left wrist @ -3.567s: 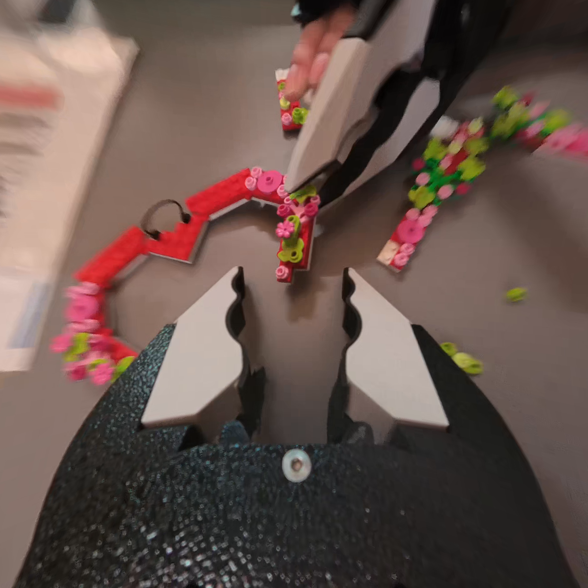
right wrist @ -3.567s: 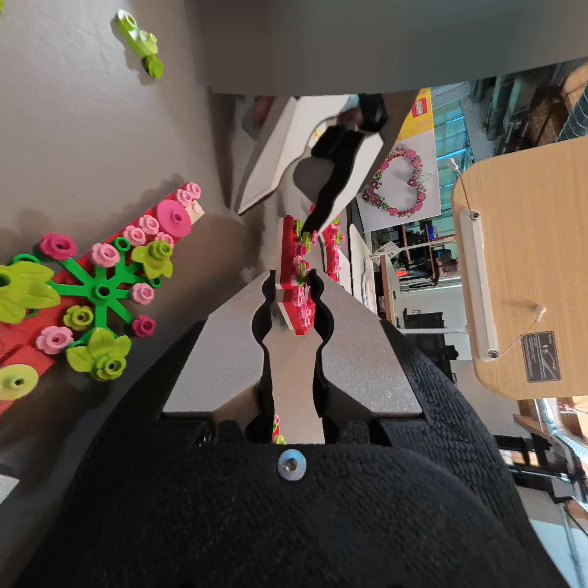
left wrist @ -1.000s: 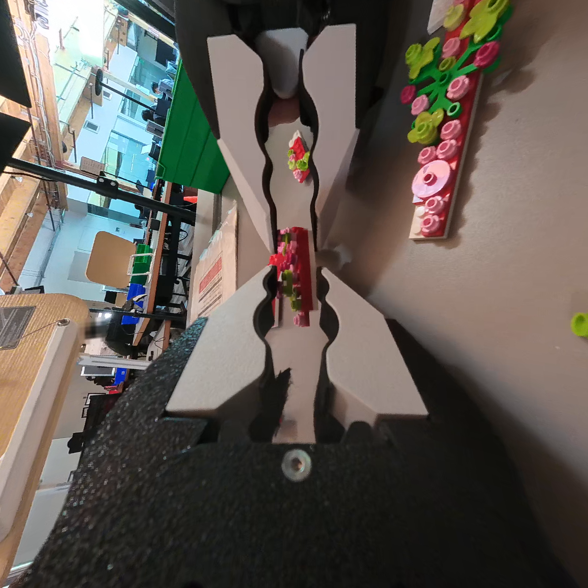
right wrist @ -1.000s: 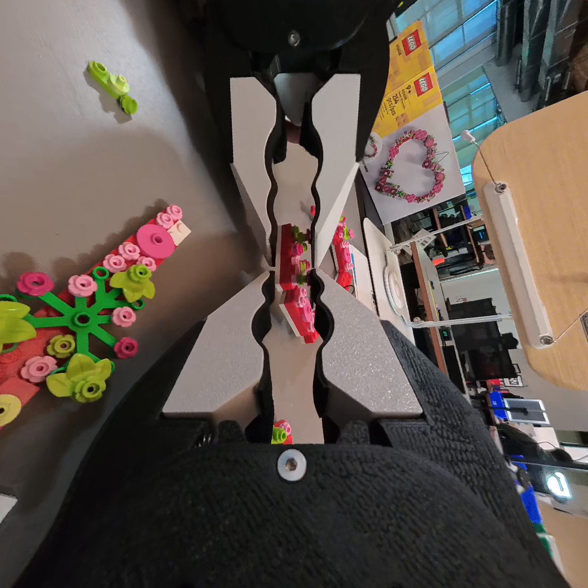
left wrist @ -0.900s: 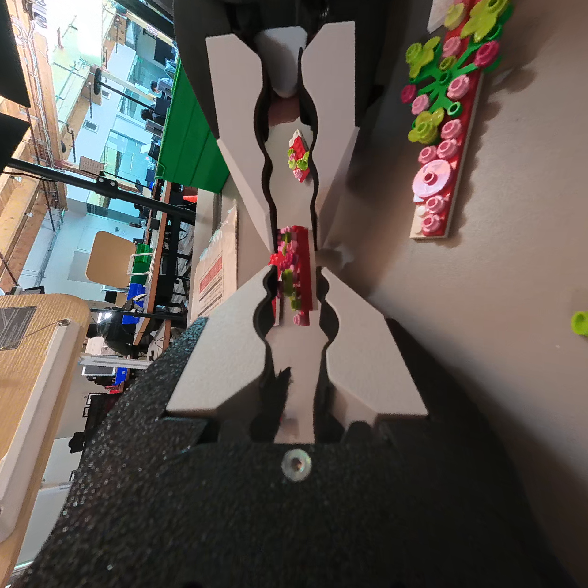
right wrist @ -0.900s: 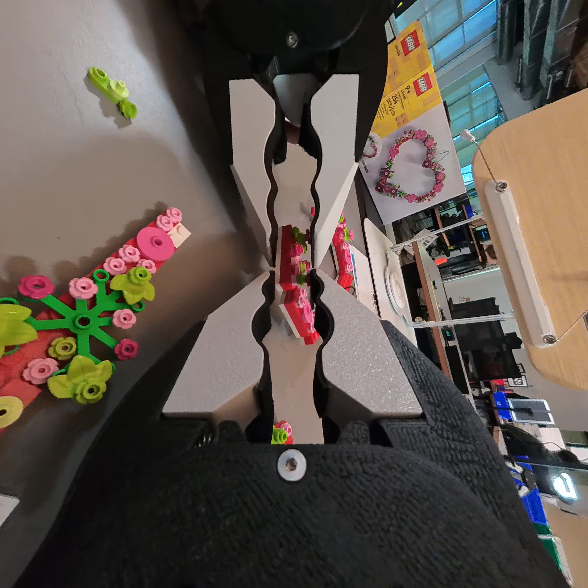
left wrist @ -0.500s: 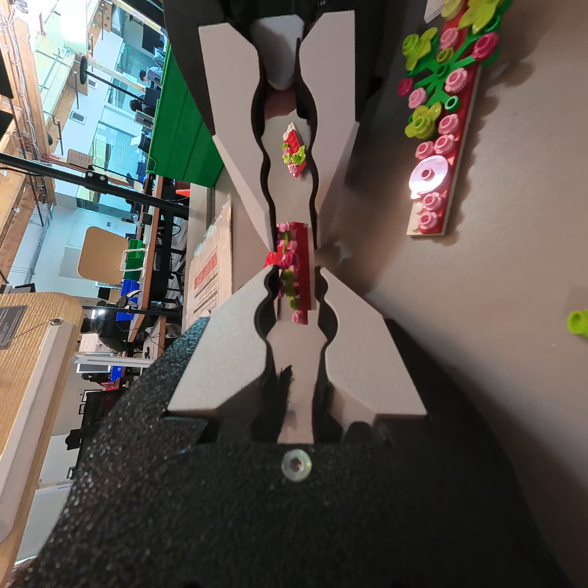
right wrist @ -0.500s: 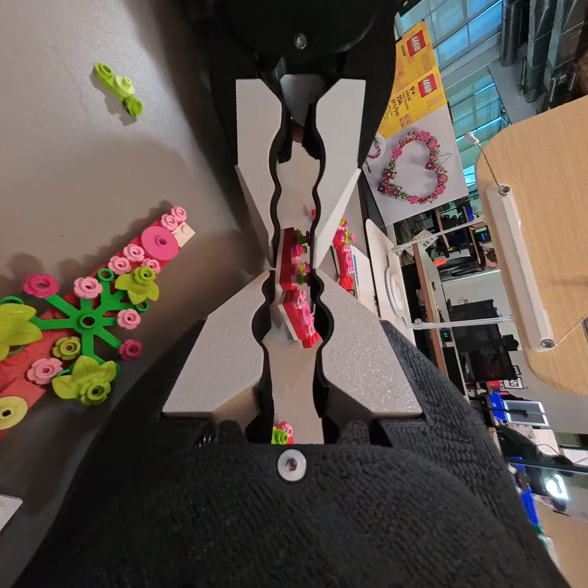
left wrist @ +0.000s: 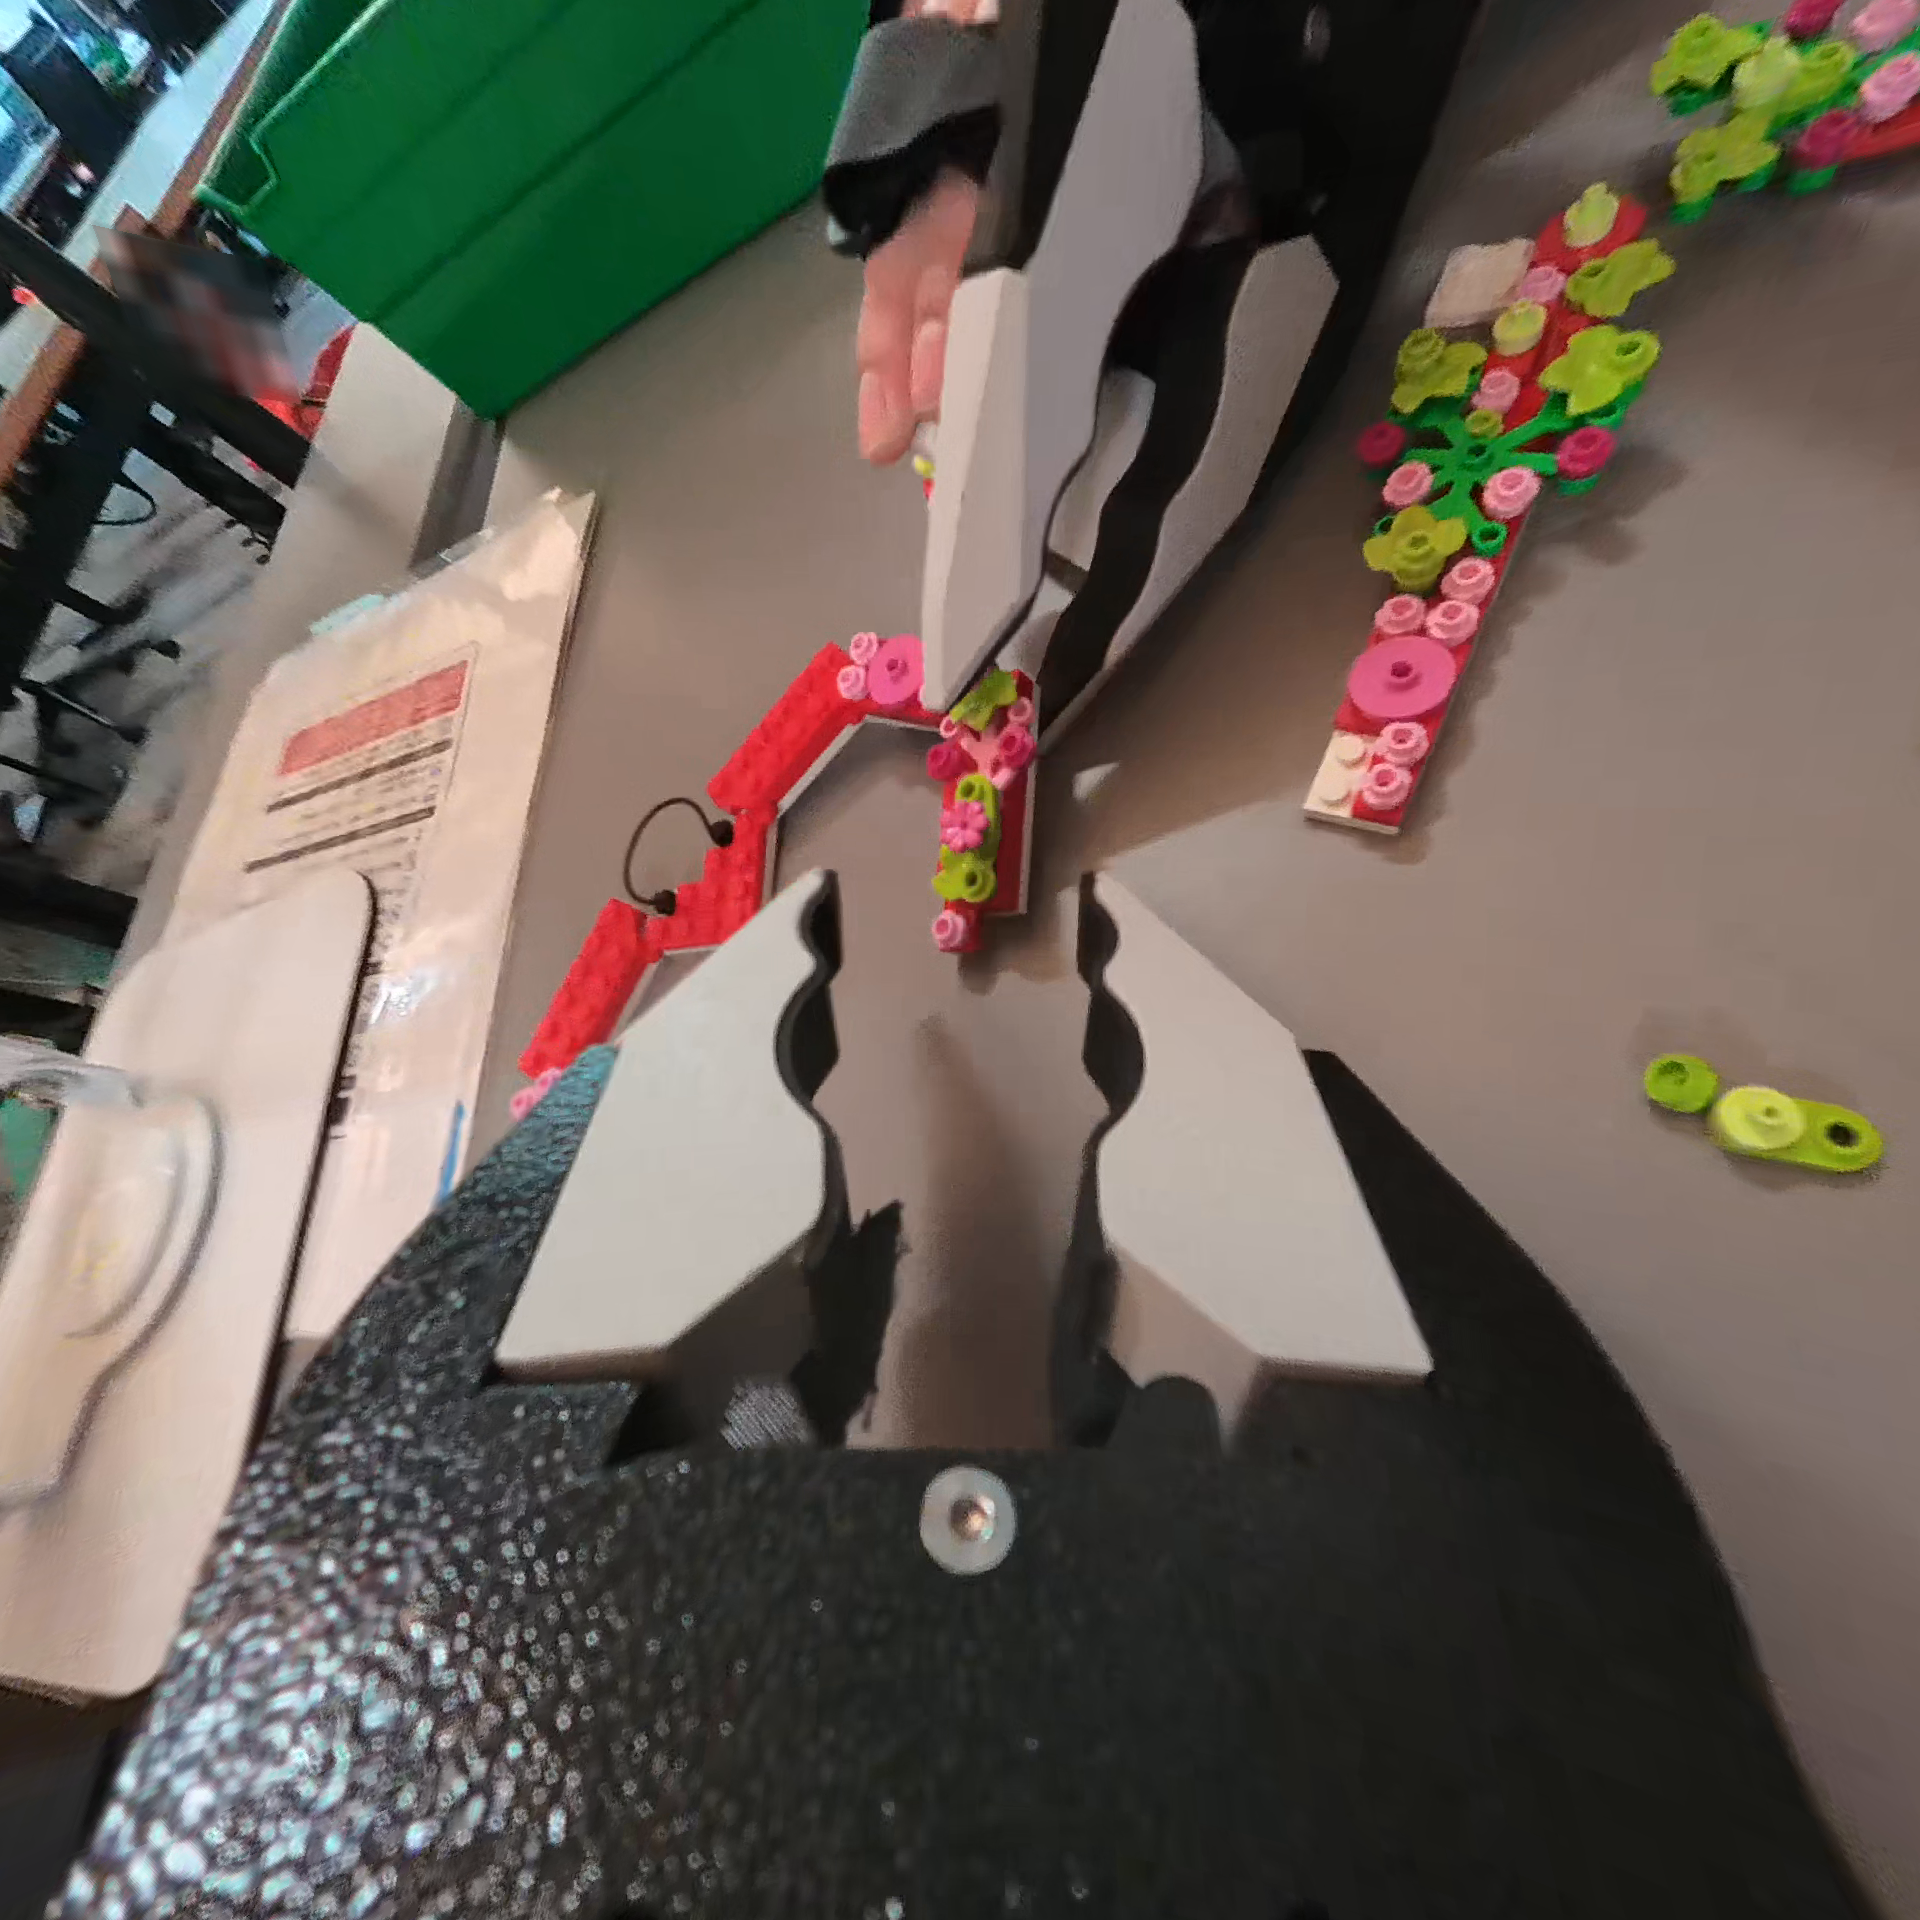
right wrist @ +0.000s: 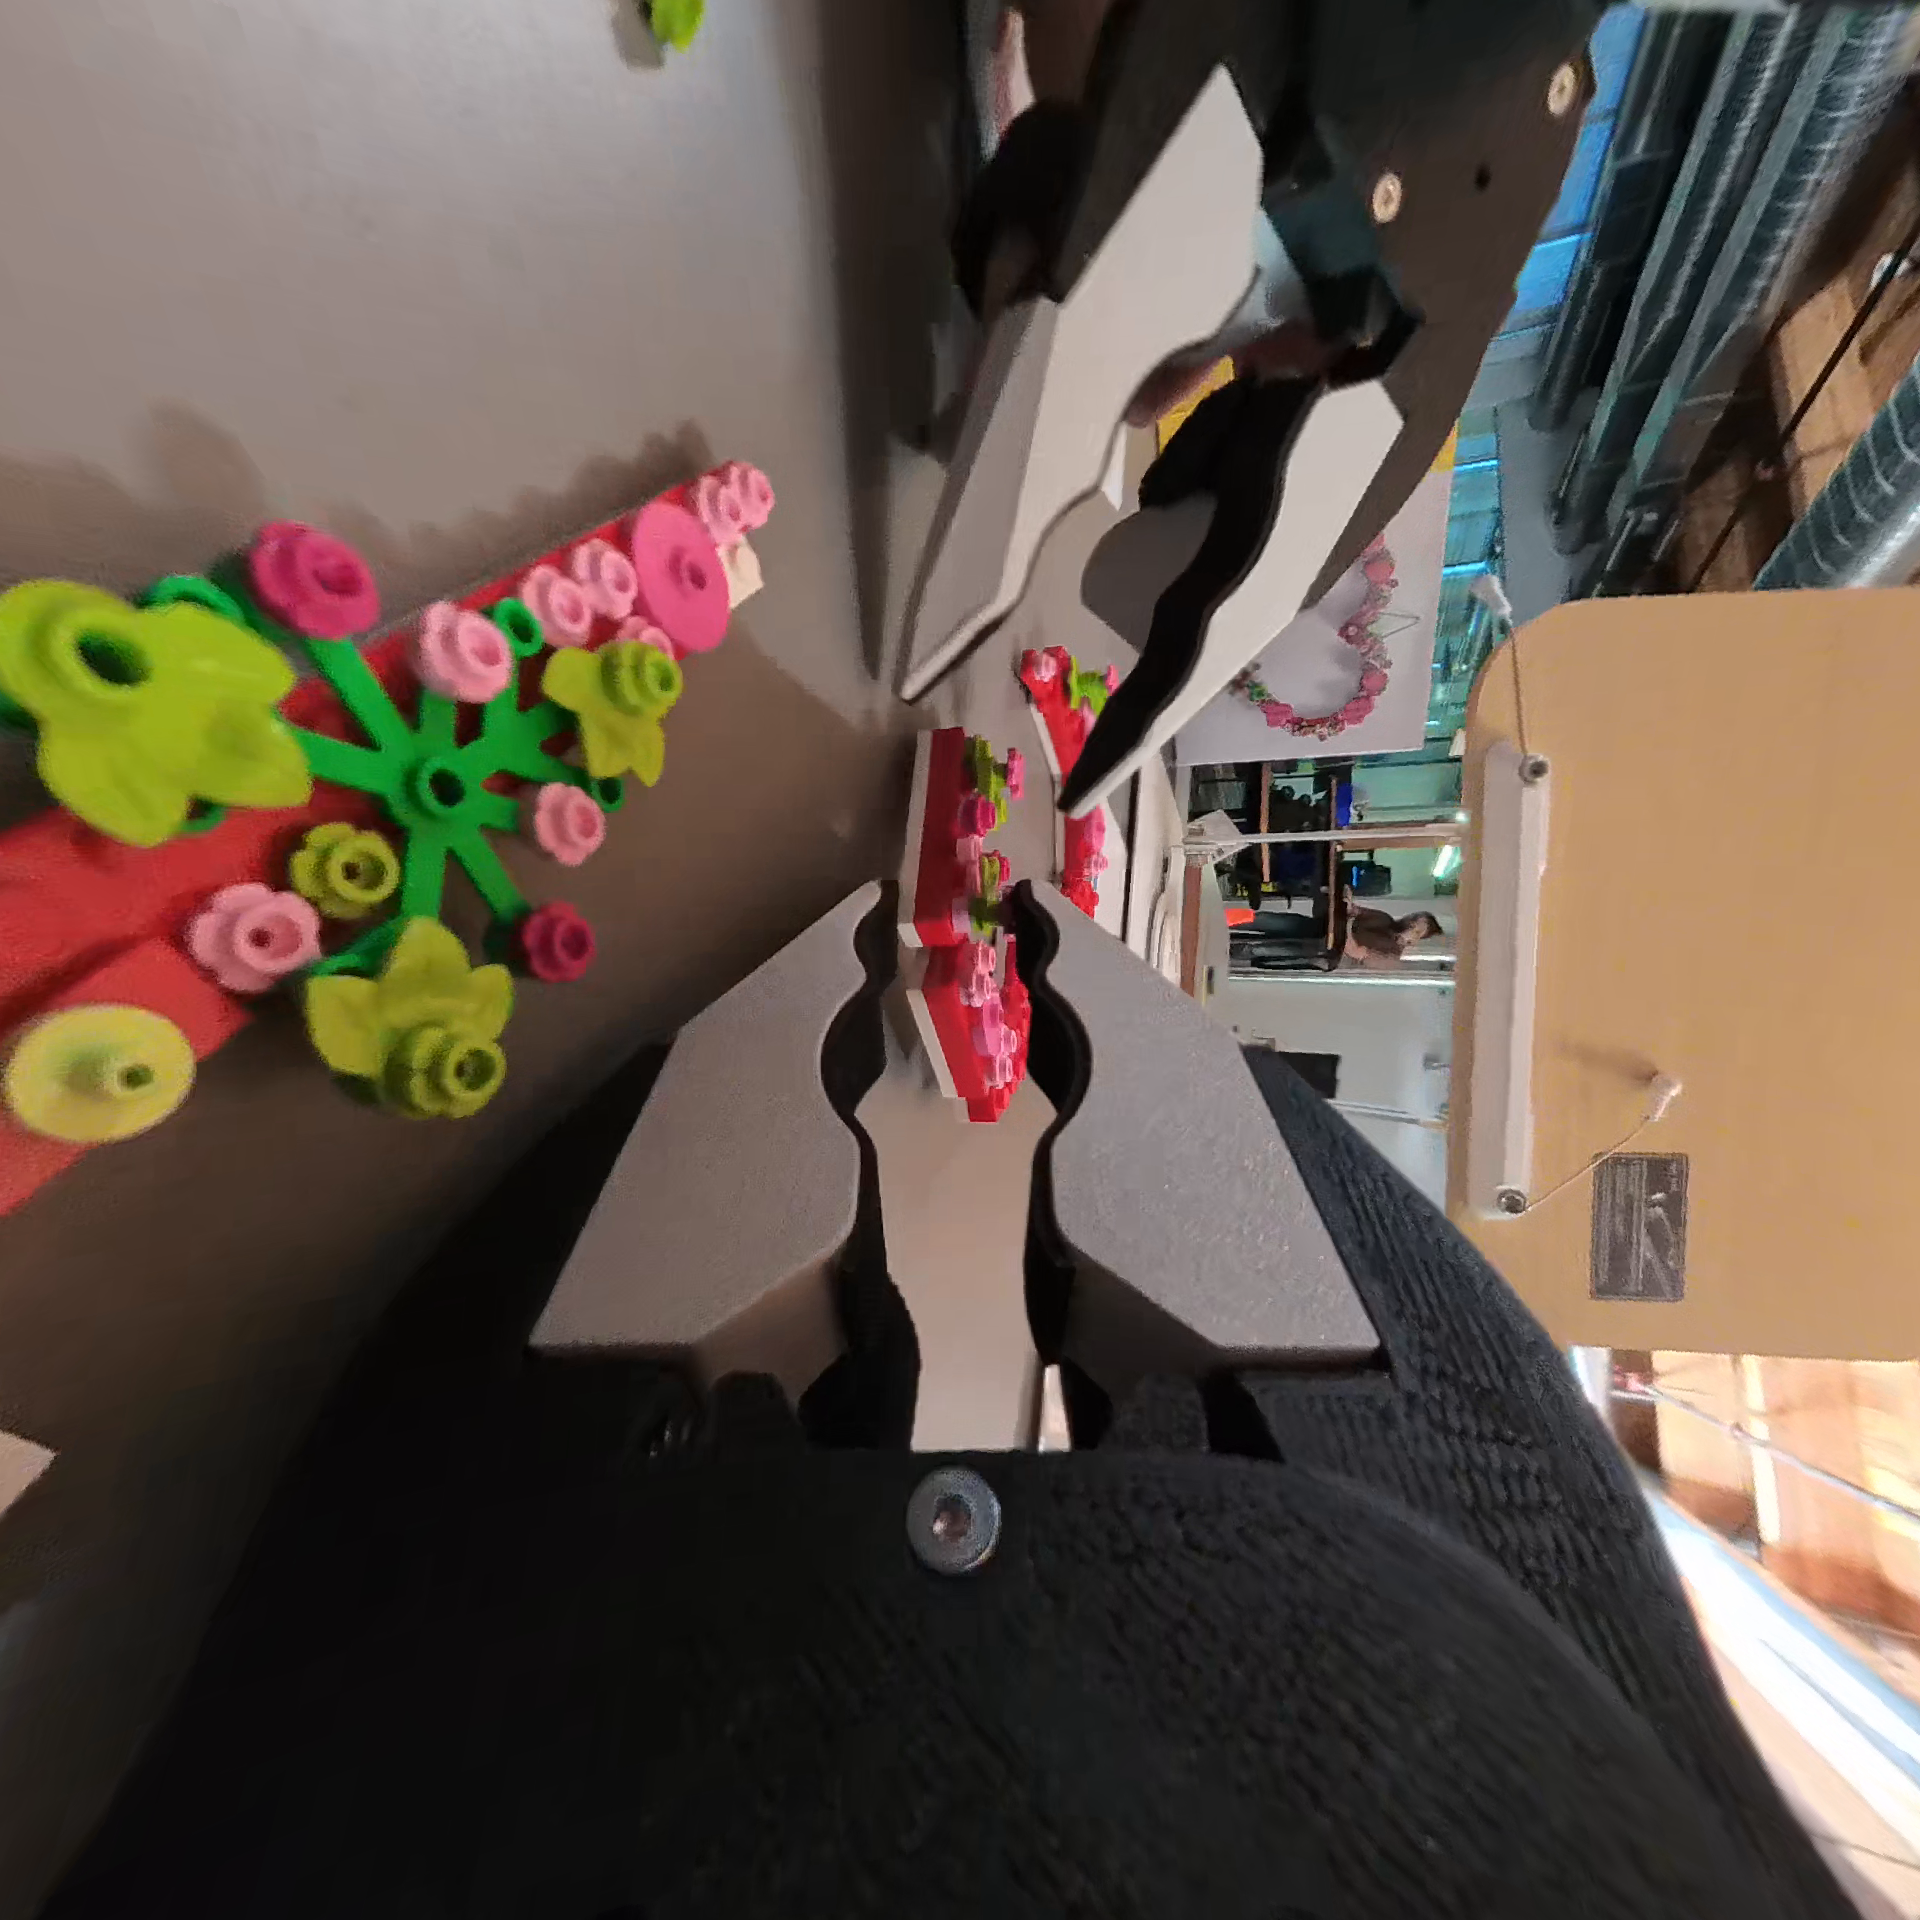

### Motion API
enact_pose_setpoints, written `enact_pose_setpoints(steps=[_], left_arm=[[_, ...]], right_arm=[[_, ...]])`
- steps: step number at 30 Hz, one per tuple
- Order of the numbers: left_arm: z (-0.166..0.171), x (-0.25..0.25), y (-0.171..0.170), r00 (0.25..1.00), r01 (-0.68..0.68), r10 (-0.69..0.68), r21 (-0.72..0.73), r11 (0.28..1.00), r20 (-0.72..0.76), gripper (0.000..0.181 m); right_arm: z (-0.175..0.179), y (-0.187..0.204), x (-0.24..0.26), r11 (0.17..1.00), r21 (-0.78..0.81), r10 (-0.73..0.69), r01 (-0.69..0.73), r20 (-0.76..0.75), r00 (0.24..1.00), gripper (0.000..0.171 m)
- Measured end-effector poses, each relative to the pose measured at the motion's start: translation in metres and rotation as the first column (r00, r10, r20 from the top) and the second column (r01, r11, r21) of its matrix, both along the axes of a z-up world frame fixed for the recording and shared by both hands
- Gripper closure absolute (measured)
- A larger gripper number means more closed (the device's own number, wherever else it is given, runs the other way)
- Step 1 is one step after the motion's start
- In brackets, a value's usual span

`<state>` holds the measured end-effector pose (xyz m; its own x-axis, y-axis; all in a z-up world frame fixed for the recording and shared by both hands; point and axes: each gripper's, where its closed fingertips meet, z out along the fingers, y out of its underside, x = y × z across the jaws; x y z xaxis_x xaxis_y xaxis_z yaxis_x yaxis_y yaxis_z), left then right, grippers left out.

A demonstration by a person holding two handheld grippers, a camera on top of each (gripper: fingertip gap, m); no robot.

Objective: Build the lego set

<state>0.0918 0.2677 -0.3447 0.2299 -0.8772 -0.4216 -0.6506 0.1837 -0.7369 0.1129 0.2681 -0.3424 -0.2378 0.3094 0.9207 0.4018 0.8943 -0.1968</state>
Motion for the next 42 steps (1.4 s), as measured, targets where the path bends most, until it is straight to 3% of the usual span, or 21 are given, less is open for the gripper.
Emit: enact_pose_setpoints(steps=[5, 16, 23, 26, 31, 42], left_arm=[[-0.001, 0.001, -0.001, 1.000, -0.001, 0.002, -0.058, 0.998, 0.018, 0.139], [0.003, -0.001, -0.001, 1.000, -0.001, 0.004, -0.082, 0.997, 0.031, 0.138], [0.034, -0.010, 0.008, 0.983, -0.038, 0.047, -0.055, 0.998, 0.179, 0.139], [0.034, -0.009, 0.001, 0.979, 0.013, 0.015, -0.134, 0.991, 0.205, 0.139], [0.020, -0.001, -0.005, 0.992, 0.034, -0.010, -0.188, 0.982, 0.129, 0.144], [-0.009, 0.004, -0.002, 1.000, 0.028, -0.028, -0.258, 0.966, 0.002, 0.154]], right_arm=[[-0.003, -0.003, 0.003, 1.000, -0.015, 0.010, -0.009, 0.042, 0.999, 0.150], [0.000, -0.003, 0.020, 0.952, -0.304, -0.008, 0.043, 0.116, 0.993, 0.135], [0.038, 0.006, 0.024, 0.884, -0.467, -0.074, -0.017, -0.176, 0.982, 0.139], [0.032, -0.004, 0.022, 0.817, -0.576, -0.065, -0.013, -0.114, 0.991, 0.143], [0.021, -0.022, 0.004, 0.607, -0.792, -0.036, 0.060, 0.048, 0.998, 0.145], [0.004, -0.009, -0.016, 0.571, -0.800, -0.076, 0.183, 0.170, 0.983, 0.160]])
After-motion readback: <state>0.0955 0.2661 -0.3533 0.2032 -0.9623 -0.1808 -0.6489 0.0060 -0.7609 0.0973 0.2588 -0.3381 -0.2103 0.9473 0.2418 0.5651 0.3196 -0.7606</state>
